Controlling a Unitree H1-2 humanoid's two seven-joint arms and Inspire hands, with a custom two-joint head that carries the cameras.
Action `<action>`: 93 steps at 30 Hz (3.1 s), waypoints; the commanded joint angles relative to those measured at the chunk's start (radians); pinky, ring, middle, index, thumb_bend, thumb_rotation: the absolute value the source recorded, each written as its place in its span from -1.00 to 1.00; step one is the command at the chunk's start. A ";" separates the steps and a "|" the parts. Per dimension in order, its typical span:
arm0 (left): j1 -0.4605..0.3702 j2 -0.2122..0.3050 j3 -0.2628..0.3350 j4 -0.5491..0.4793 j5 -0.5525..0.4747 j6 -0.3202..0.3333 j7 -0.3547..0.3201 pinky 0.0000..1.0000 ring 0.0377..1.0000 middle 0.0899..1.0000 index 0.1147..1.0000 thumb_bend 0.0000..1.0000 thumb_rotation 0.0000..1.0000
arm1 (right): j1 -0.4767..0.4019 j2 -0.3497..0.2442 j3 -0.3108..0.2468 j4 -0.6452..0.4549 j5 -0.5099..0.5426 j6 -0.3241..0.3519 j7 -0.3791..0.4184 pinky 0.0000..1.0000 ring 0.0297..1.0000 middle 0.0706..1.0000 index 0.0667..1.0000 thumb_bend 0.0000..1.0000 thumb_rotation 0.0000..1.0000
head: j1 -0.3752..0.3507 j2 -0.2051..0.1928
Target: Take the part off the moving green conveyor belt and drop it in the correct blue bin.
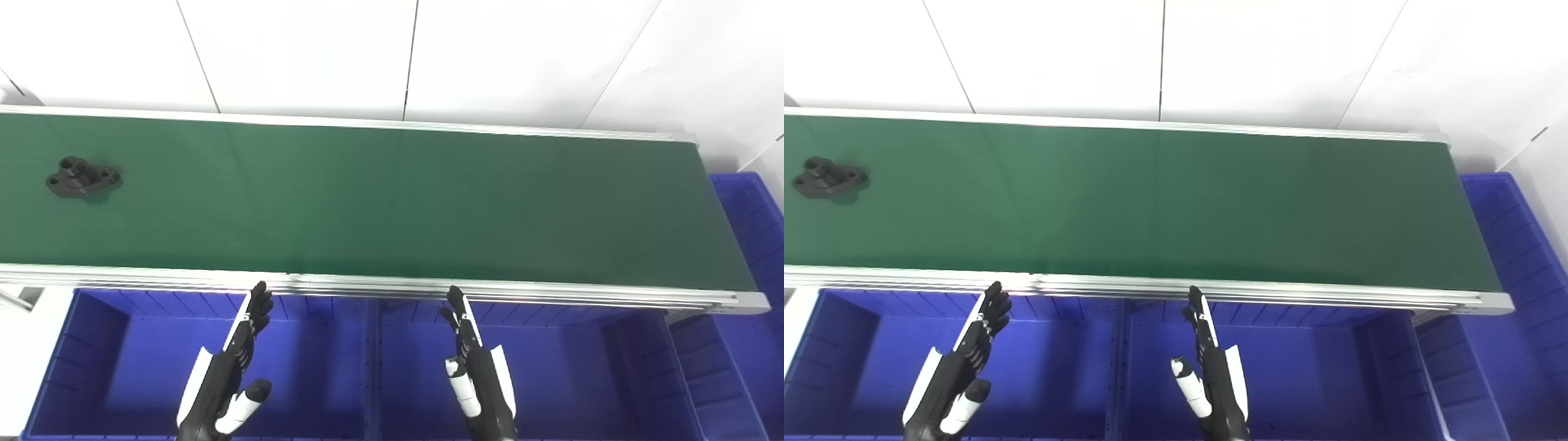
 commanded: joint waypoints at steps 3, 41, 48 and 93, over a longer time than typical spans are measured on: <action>-0.001 0.005 -0.004 -0.012 0.002 -0.038 0.016 0.92 0.95 0.99 1.00 0.85 0.85 | 0.005 0.010 0.003 -0.021 -0.002 -0.020 0.011 0.99 0.89 0.97 1.00 0.84 1.00 | 0.000 0.002; 0.003 0.006 -0.001 -0.019 0.009 -0.035 0.021 0.88 0.94 0.98 1.00 0.88 0.89 | 0.006 0.015 0.001 -0.022 -0.006 -0.020 0.013 1.00 0.89 0.98 1.00 0.85 1.00 | -0.006 0.004; 0.001 0.006 -0.002 -0.016 0.003 -0.032 0.019 0.92 0.96 1.00 1.00 0.86 0.86 | 0.006 0.013 0.000 -0.024 -0.003 -0.013 0.016 1.00 0.90 0.98 1.00 0.84 1.00 | -0.003 0.002; -0.136 -0.017 -0.224 0.258 0.116 -0.109 0.307 0.44 0.71 0.86 0.99 0.76 0.80 | -0.037 -0.114 -0.086 0.019 0.181 -0.094 0.084 1.00 0.93 0.97 1.00 0.71 0.97 | 0.263 -0.251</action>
